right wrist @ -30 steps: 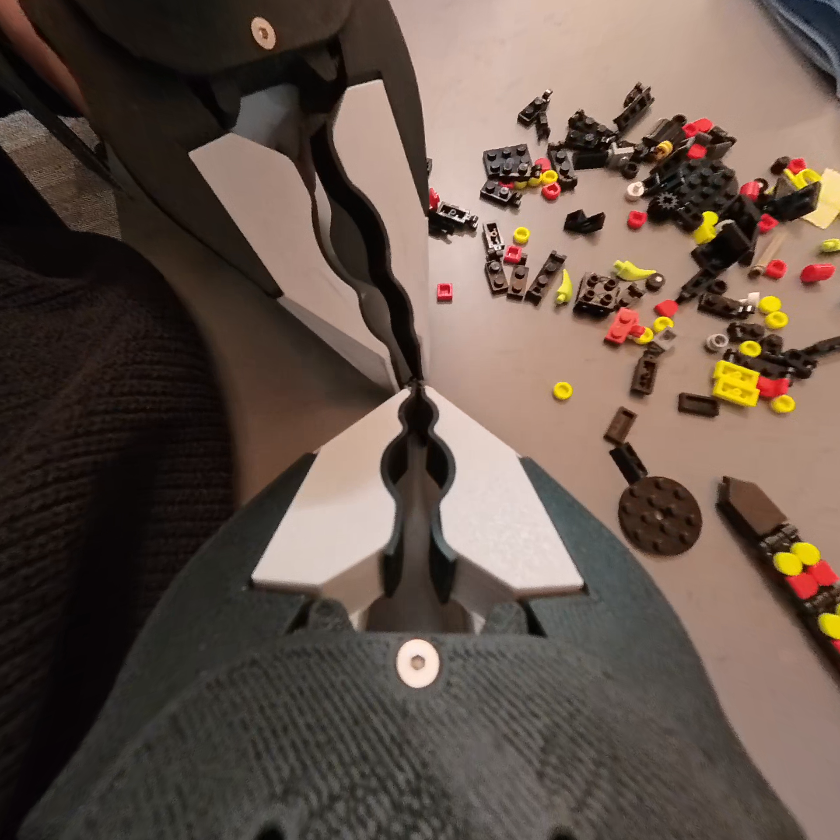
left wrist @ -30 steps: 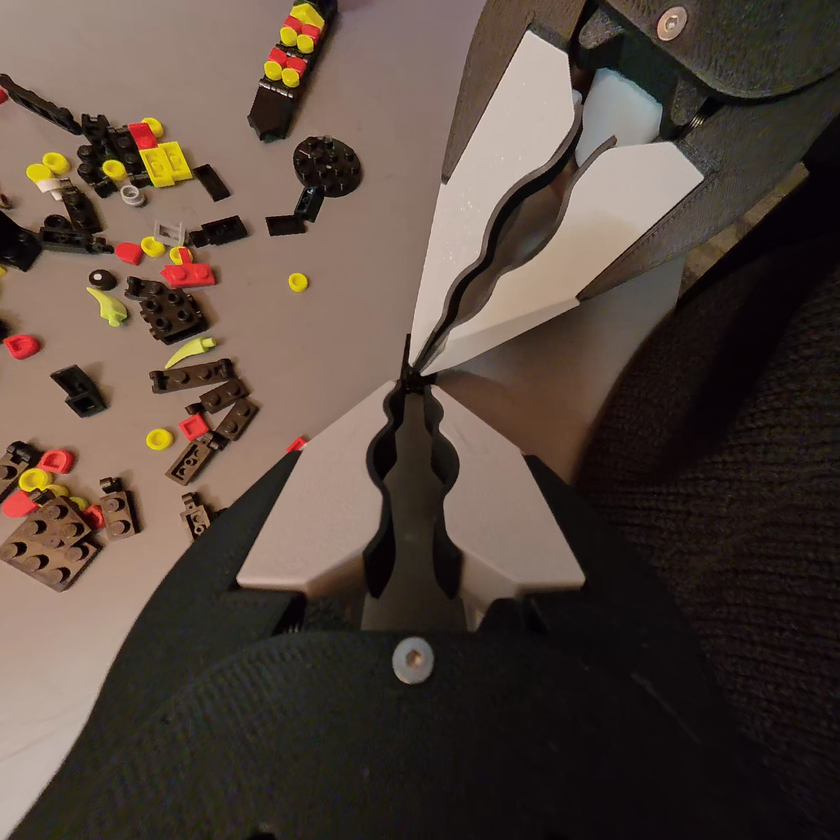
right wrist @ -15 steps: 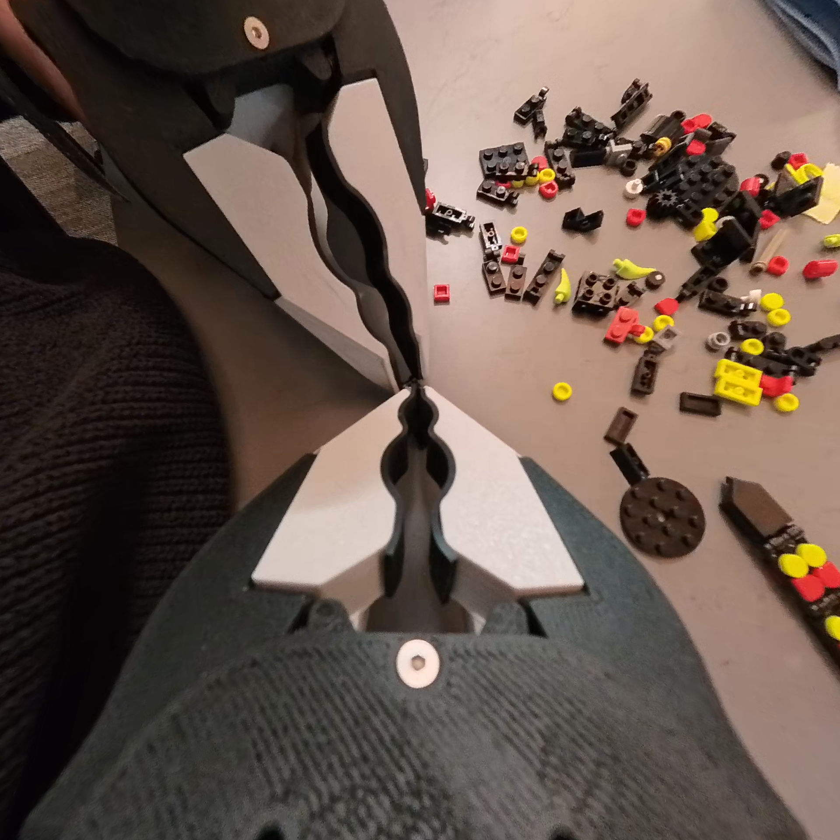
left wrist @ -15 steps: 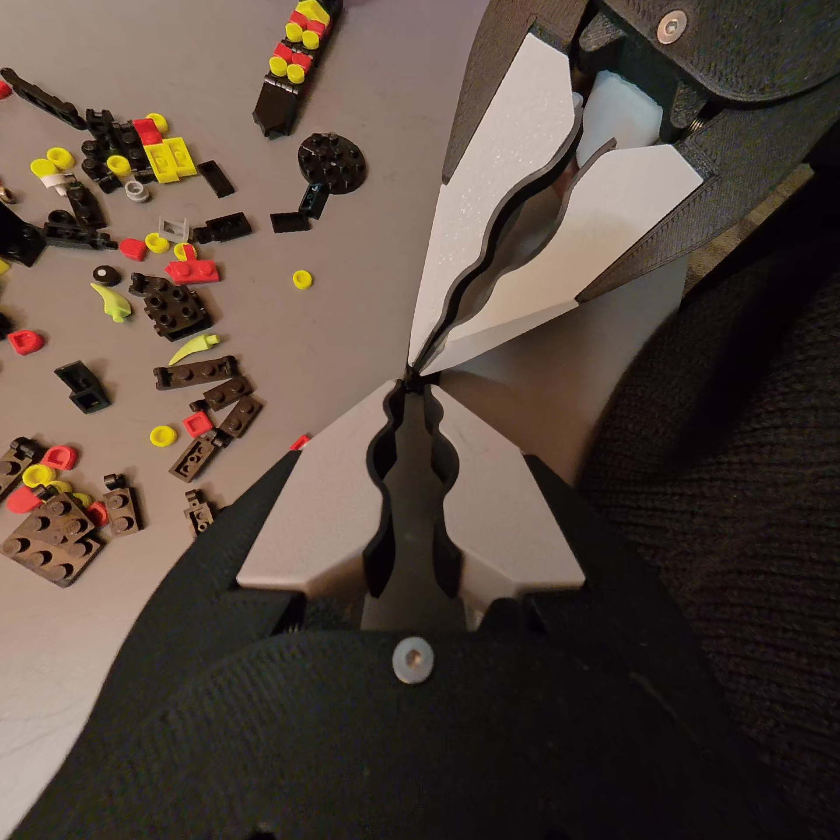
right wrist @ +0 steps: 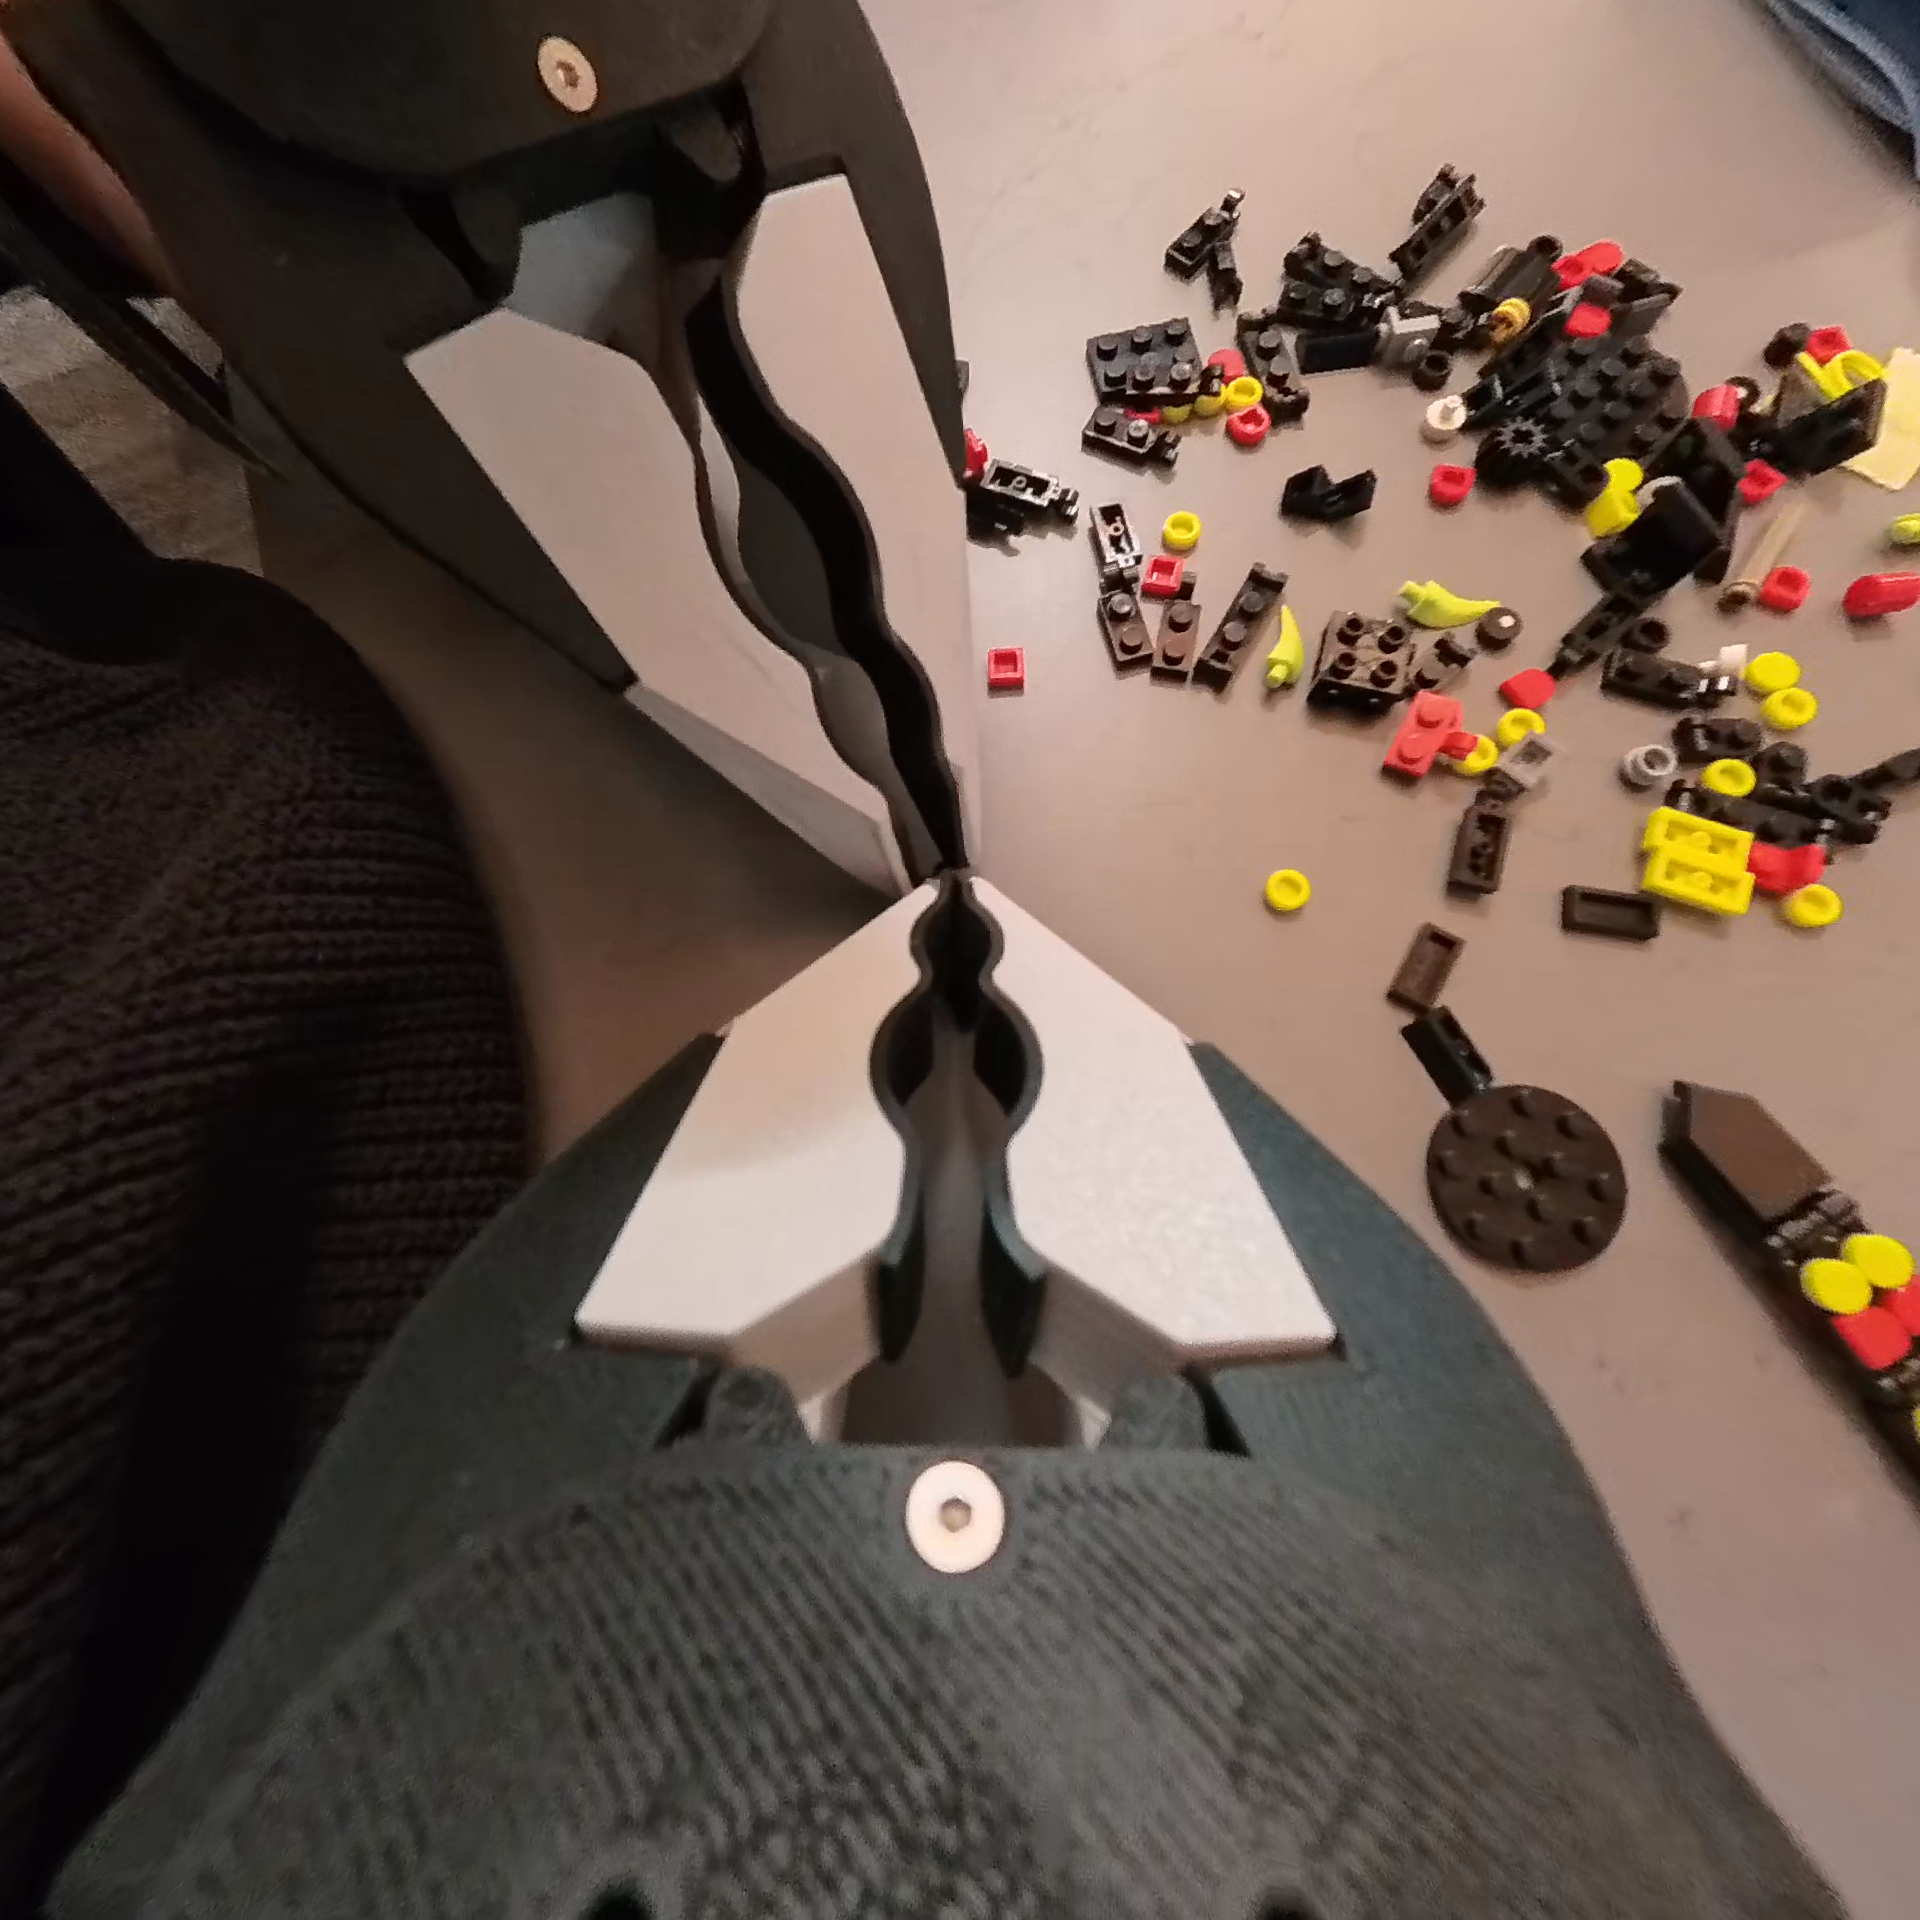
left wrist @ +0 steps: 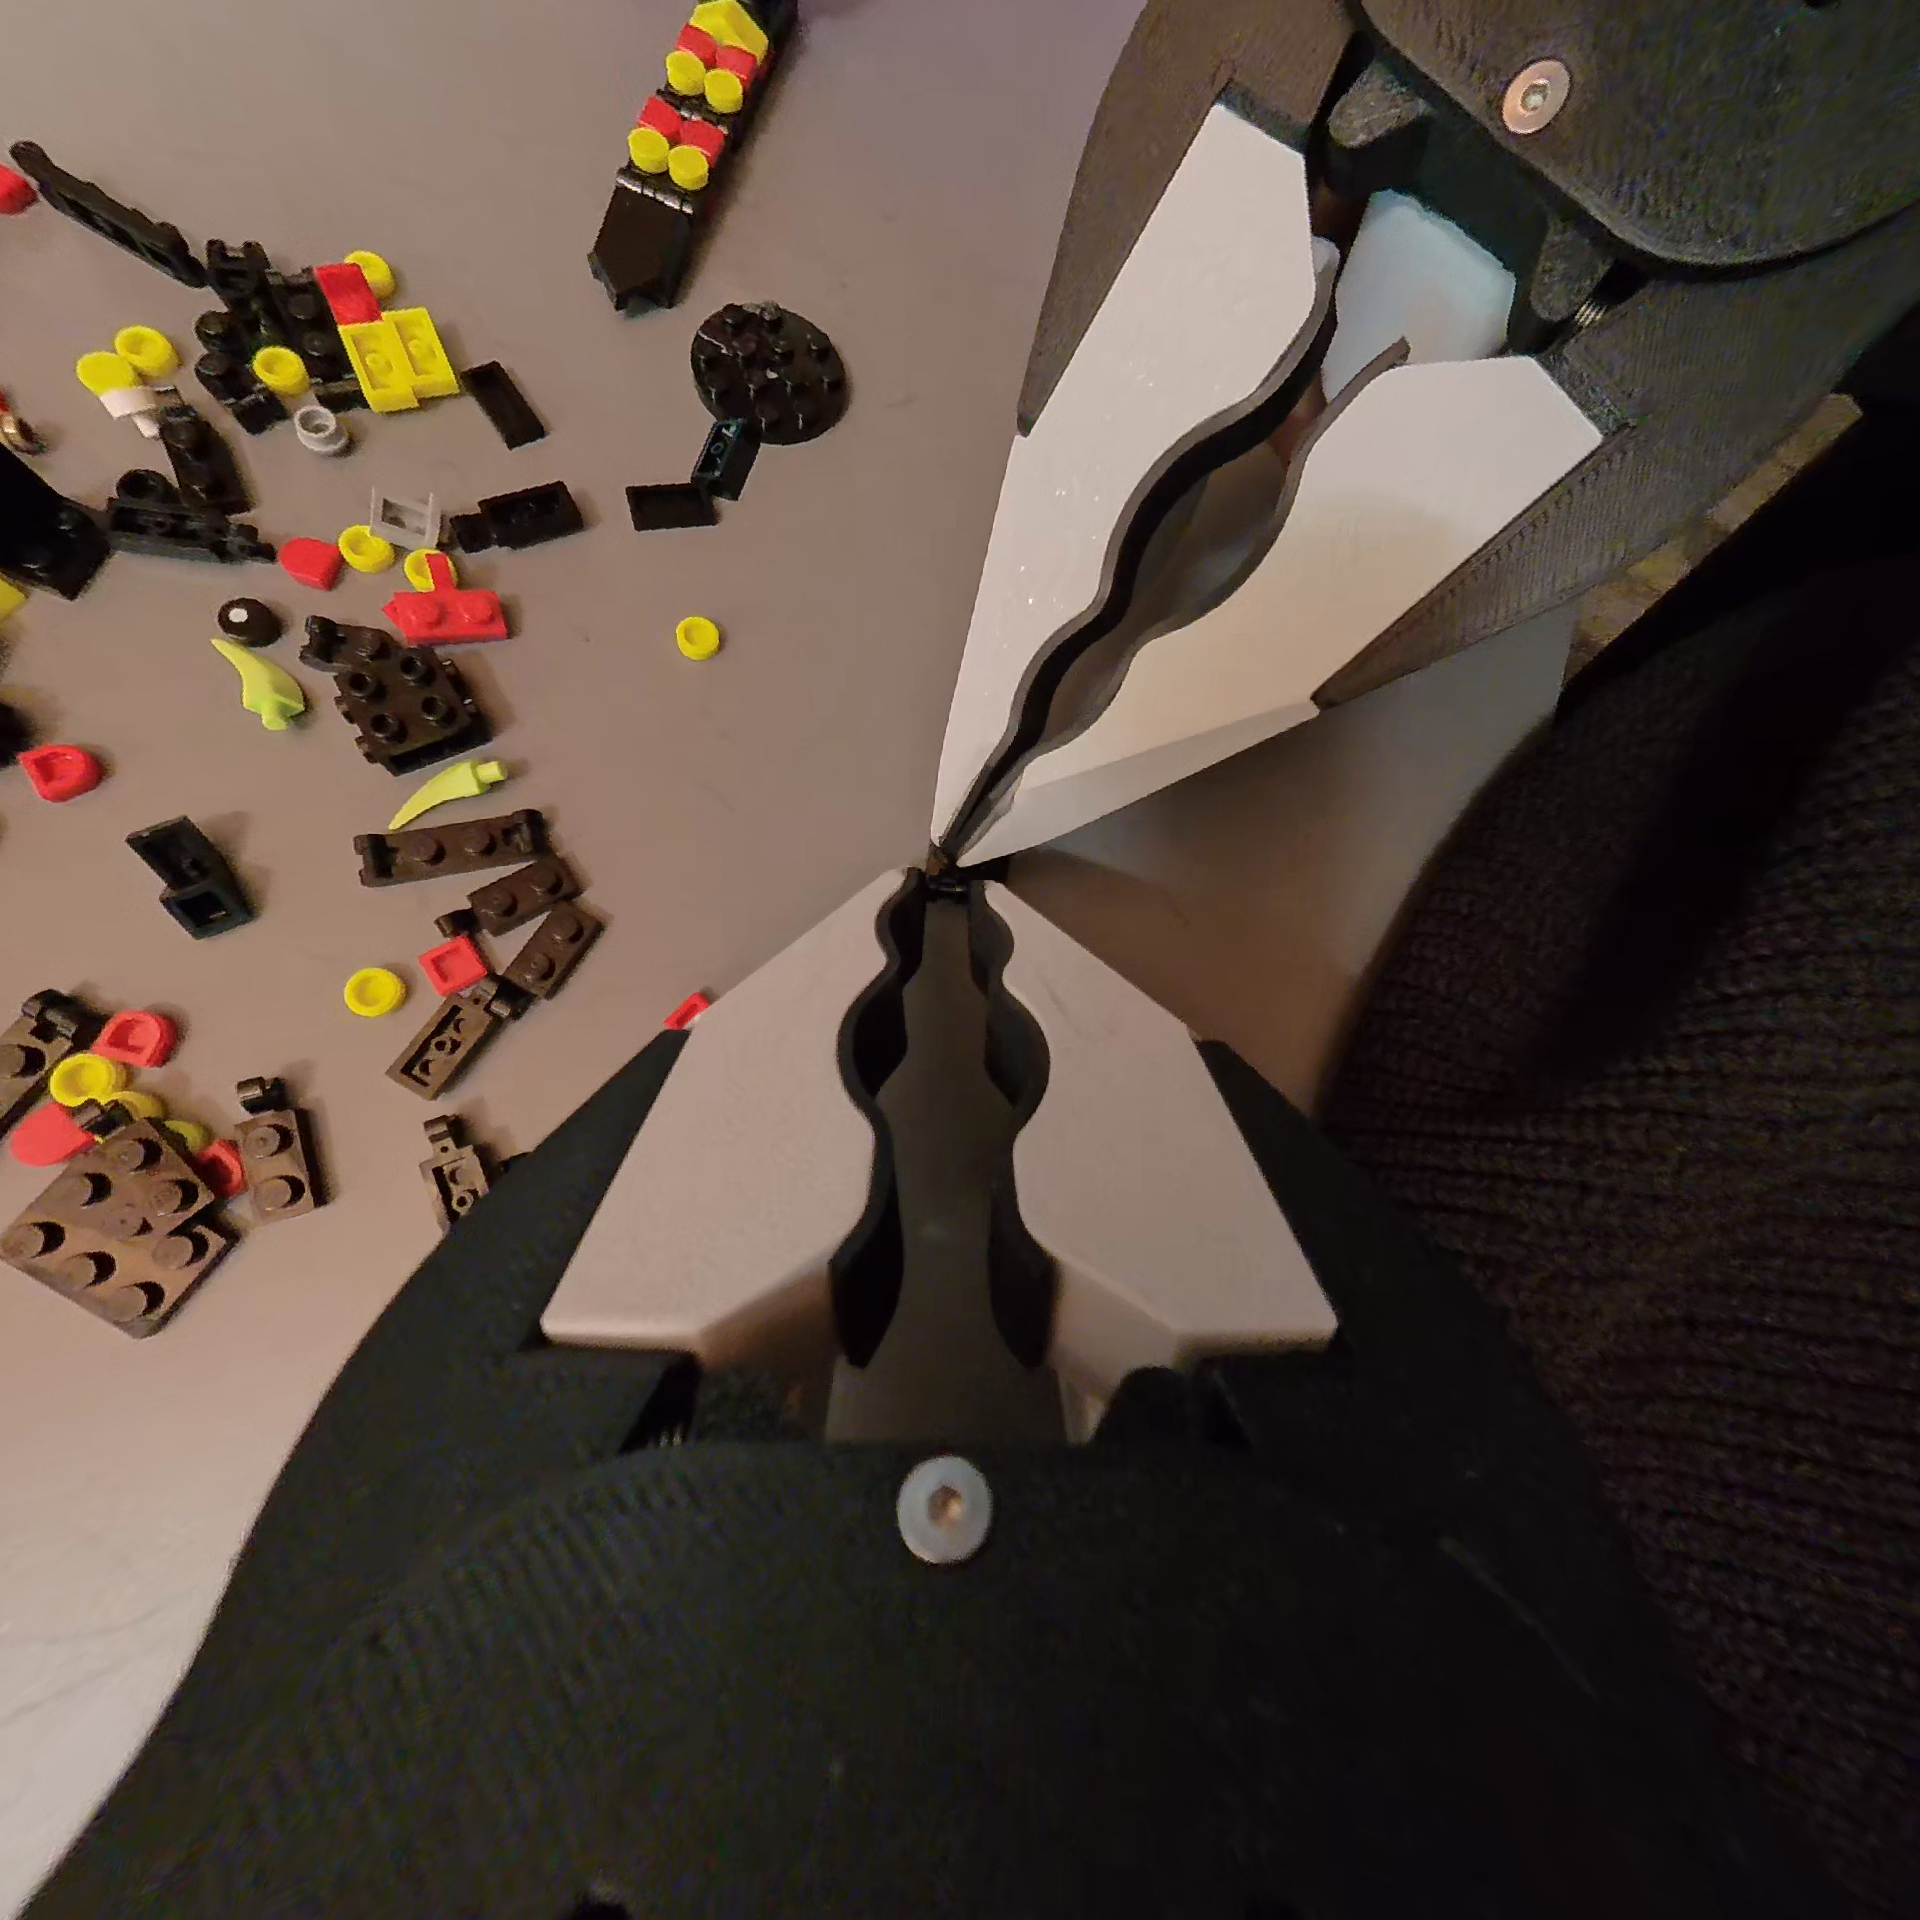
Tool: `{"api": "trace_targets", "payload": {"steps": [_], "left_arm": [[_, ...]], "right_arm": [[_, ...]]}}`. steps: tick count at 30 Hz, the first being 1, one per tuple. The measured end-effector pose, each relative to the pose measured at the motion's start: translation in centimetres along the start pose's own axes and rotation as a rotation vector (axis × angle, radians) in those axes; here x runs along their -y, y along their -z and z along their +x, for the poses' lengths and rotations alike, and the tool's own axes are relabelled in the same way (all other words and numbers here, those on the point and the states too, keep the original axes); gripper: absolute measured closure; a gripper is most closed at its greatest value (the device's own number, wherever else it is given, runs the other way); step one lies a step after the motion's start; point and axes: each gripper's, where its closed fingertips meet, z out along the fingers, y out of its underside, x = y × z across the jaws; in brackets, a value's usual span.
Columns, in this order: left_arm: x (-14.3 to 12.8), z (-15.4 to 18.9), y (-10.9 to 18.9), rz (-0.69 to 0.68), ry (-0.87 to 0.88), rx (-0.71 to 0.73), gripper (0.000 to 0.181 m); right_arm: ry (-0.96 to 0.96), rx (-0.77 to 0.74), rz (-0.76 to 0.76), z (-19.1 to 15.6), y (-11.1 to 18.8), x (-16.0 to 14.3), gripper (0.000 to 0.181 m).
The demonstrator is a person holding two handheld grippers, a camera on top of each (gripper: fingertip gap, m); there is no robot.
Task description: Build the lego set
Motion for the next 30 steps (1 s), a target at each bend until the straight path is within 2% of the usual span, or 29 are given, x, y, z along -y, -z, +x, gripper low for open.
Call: {"api": "trace_targets", "payload": {"steps": [24, 27, 30], "left_arm": [[-0.1, 0.4, -0.2, -0.021, -0.094, 0.073, 0.176], [-0.2, 0.7, -0.3, -0.027, -0.080, 0.053, 0.176], [-0.1, 0.8, -0.3, -0.018, -0.082, 0.051, 0.176]], "right_arm": [[0.068, -0.073, -0.006, -0.5, 0.2, -0.4, 0.181], [0.055, -0.033, 0.023, -0.7, 0.7, -0.3, 0.180], [0.058, -0.048, 0.155, 0.0, 2.5, 1.7, 0.177]]}}
